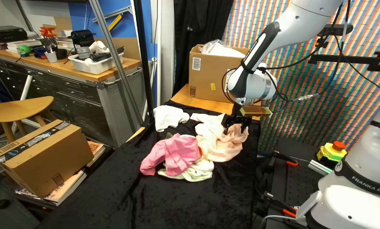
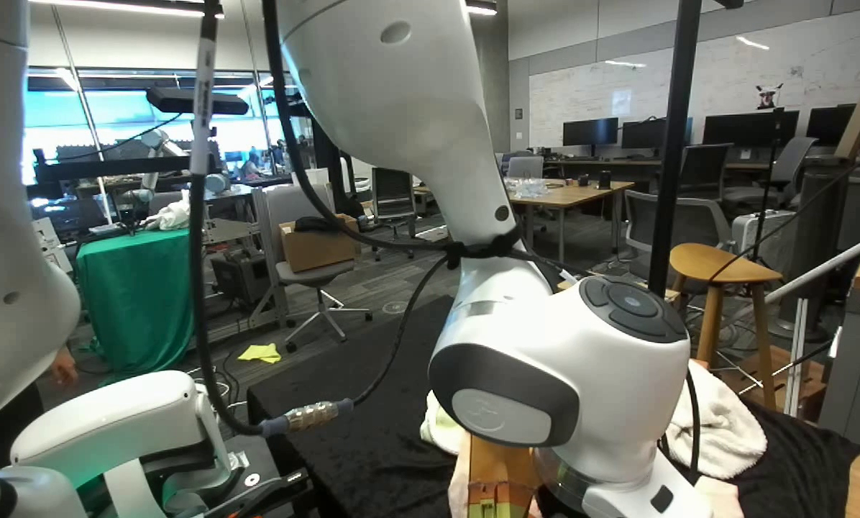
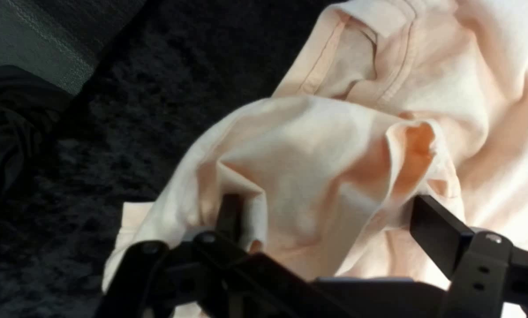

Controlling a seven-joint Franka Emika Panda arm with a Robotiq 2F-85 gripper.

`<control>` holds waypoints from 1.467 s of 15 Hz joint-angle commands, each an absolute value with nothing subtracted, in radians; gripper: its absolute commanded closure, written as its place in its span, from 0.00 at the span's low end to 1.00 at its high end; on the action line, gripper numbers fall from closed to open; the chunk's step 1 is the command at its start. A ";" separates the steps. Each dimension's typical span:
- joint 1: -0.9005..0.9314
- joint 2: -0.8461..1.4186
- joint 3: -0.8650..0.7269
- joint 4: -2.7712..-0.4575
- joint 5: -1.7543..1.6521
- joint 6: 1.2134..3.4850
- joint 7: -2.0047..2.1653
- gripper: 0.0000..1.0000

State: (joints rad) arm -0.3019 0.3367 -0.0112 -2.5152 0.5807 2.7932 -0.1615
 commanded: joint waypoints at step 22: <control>-0.353 0.320 0.245 -2.323 0.922 2.575 -0.723 0.90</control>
State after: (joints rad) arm -0.4198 0.3431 0.2649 -2.3566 0.8613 2.6434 -0.6121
